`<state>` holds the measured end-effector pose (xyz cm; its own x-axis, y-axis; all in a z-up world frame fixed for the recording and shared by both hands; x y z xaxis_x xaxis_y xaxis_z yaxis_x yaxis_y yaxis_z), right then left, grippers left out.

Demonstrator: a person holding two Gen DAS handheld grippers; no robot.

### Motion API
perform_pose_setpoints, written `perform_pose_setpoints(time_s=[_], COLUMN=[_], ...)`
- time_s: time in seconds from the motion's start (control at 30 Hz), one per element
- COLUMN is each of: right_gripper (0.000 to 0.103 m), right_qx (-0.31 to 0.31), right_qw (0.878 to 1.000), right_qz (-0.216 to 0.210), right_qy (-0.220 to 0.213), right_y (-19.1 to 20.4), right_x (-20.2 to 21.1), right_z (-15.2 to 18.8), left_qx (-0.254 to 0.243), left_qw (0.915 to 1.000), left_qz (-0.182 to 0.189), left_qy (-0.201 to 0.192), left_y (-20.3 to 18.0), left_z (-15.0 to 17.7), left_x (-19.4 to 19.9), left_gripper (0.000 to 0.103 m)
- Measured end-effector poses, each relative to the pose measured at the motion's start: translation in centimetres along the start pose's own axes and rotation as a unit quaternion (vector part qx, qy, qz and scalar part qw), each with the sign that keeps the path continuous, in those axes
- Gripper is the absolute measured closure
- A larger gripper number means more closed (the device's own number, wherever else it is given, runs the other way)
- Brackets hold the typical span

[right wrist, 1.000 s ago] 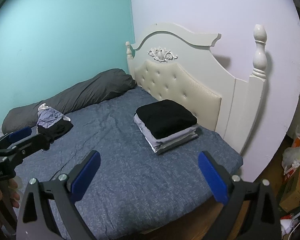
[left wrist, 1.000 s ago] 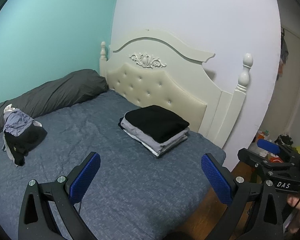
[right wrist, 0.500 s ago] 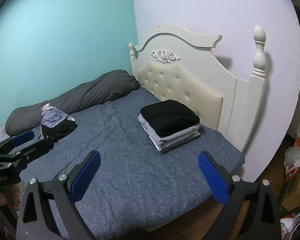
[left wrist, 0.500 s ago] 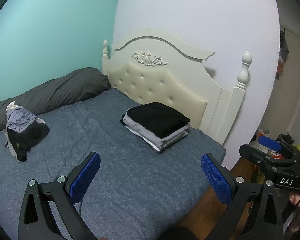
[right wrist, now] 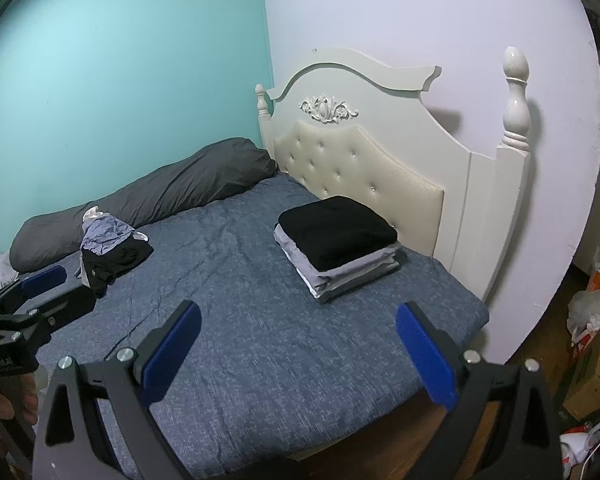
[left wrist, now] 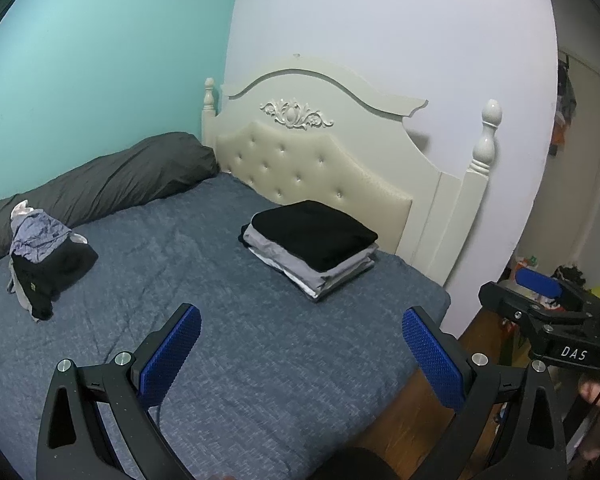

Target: Fold clothes

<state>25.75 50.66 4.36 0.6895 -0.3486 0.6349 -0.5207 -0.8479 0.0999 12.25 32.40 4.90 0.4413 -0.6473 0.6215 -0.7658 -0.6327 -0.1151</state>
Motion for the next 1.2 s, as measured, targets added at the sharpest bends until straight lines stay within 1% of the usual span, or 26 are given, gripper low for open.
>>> perform_pose_setpoints(time_s=[0.3,0.57,1.2], right_gripper=[0.004,0.004,0.004], right_qx=[-0.001,-0.001,-0.007], right_qw=[1.000,1.000,1.000], right_qz=[0.000,-0.002,-0.002], right_qy=[0.002,0.003,0.002], right_y=[0.16,0.16,-0.14], right_x=[-0.07,-0.13,0.17], right_z=[0.26,0.51,0.66], left_qx=[0.002,0.003,-0.004], left_qw=[1.0000,1.0000,1.0000], left_qz=[0.002,0.000,-0.001], left_qy=[-0.001,0.005,0.006], left_y=[0.14,0.22,0.11], left_z=[0.12,0.29,0.40], left_x=[0.15,-0.09,0.02], left_gripper=[0.000,0.000,0.000])
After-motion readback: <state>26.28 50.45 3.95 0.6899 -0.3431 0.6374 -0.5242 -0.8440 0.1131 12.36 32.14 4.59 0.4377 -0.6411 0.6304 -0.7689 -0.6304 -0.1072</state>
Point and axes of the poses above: each gripper's, at about its wrist camera, not at the fingertips, and x roughly against the way its jaws point, y to its left, z to its underside, the point moved 3 cm from there along -x, roughly the way its jaws point, and after that the axes turned 9 degrees about y, right-handed, at the moved point
